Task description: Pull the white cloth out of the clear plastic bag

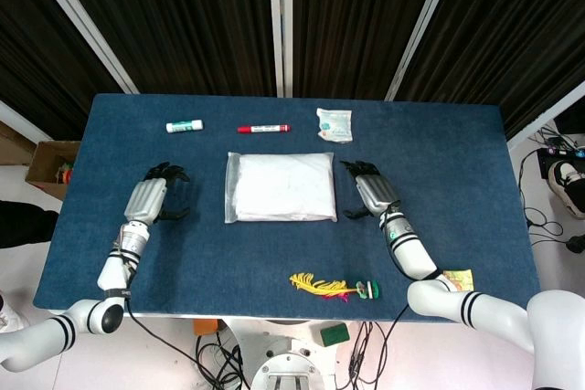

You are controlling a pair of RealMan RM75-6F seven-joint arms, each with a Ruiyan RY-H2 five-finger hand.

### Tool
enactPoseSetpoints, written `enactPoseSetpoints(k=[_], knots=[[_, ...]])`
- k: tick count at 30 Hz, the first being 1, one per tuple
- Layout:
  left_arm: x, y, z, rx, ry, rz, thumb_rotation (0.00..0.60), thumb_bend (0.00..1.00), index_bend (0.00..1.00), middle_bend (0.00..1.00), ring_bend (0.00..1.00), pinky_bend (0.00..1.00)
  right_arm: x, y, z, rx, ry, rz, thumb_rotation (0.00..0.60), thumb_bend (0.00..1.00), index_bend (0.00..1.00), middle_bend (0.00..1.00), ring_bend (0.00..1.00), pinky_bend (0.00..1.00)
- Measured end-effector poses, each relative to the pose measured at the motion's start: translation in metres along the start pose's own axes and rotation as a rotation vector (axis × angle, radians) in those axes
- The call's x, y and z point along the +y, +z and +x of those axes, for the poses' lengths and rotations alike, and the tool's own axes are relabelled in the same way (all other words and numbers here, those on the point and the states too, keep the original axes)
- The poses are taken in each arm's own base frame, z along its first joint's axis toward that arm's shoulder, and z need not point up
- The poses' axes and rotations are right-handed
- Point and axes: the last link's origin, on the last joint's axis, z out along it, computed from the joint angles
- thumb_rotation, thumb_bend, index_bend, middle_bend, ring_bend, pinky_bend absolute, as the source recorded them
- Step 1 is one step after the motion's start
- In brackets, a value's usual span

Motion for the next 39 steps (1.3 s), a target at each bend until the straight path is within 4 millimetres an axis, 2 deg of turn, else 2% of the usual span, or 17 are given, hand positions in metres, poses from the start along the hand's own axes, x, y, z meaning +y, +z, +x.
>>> enactPoseSetpoints(k=[3,10,18,21,24,25,27,29,32,39], knots=[[-0.001,-0.002,-0.001,-0.001,-0.002,-0.001,0.600,0.21,0.33,0.18,0.07,0.10,-0.003,0.004,0.000,-0.008,0.023,0.005,0.600,0.14,0.02,0.12,0.00,0.01],[-0.004,-0.009,0.000,0.010,-0.005,-0.002,0.600,0.21,0.33,0.18,0.07,0.10,-0.022,0.019,0.004,-0.030,0.027,0.030,0.600,0.03,0.01,0.10,0.00,0.00],[-0.009,-0.014,0.003,0.016,-0.014,0.011,0.600,0.21,0.33,0.18,0.07,0.10,-0.036,0.044,-0.008,-0.064,-0.060,-0.002,0.600,0.01,0.00,0.07,0.00,0.00],[-0.012,-0.015,0.004,0.016,-0.017,0.020,0.600,0.21,0.33,0.18,0.07,0.10,-0.042,0.053,-0.015,-0.095,-0.106,-0.005,0.600,0.02,0.01,0.11,0.00,0.00],[-0.015,-0.017,0.005,0.019,-0.020,0.028,0.600,0.21,0.33,0.18,0.07,0.10,-0.049,0.057,-0.023,-0.131,-0.140,0.016,0.600,0.11,0.16,0.24,0.03,0.01],[-0.015,-0.018,0.006,0.020,-0.020,0.029,0.600,0.21,0.33,0.18,0.07,0.10,-0.049,0.057,-0.024,-0.134,-0.147,0.022,0.600,0.17,0.26,0.30,0.08,0.05],[-0.016,-0.019,0.007,0.023,-0.018,0.028,0.600,0.21,0.33,0.18,0.07,0.10,-0.049,0.055,-0.024,-0.133,-0.161,0.039,0.600,0.26,0.39,0.38,0.17,0.13],[-0.016,-0.021,0.007,0.021,-0.014,0.024,0.600,0.21,0.33,0.18,0.07,0.10,-0.048,0.052,-0.025,-0.132,-0.173,0.060,0.600,0.32,0.46,0.42,0.21,0.20],[-0.015,-0.022,0.006,0.014,-0.009,0.016,0.600,0.21,0.33,0.18,0.07,0.10,-0.045,0.045,-0.025,-0.137,-0.186,0.103,0.600,0.34,0.51,0.45,0.24,0.25],[-0.010,-0.028,0.002,0.004,0.008,-0.022,0.600,0.21,0.33,0.18,0.07,0.10,-0.029,0.019,-0.027,-0.159,-0.162,0.218,0.600,0.35,0.54,0.46,0.24,0.27]])
